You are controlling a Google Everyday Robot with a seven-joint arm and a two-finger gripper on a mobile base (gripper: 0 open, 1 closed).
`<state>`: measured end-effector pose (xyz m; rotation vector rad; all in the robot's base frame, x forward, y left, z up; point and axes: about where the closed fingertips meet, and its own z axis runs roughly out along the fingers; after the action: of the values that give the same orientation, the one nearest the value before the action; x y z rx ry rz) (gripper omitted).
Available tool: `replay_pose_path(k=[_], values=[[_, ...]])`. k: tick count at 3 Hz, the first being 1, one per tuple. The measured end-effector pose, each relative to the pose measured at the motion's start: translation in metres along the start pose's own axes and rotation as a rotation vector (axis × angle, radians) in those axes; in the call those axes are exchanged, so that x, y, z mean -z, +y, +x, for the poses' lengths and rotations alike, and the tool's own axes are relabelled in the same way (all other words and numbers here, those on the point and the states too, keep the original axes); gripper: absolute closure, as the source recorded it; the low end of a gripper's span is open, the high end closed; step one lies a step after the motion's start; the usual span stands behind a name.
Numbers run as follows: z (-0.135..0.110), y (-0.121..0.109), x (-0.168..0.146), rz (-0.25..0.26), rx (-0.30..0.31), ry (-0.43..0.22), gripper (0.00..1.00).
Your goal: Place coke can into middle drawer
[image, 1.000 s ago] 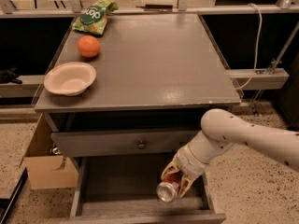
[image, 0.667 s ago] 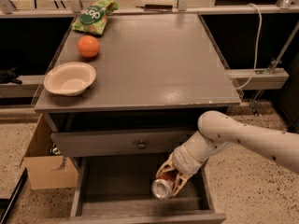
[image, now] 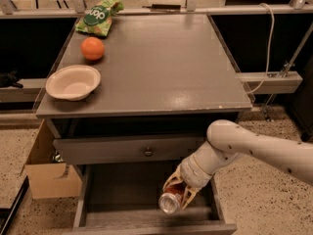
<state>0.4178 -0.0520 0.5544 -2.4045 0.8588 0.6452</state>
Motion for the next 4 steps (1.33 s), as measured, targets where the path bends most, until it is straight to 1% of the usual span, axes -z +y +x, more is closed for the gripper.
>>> replay_pose_path(k=[1, 2, 3, 4], values=[[-0.008, 0.037, -0.007, 0.012, -0.003, 0.012, 1.00], [-0.021, 0.071, -0.016, 0.035, 0.000, 0.025, 1.00], [-0.023, 0.080, -0.019, 0.037, -0.007, 0.025, 1.00], [-0.006, 0.039, -0.016, 0.059, -0.021, 0.012, 1.00]])
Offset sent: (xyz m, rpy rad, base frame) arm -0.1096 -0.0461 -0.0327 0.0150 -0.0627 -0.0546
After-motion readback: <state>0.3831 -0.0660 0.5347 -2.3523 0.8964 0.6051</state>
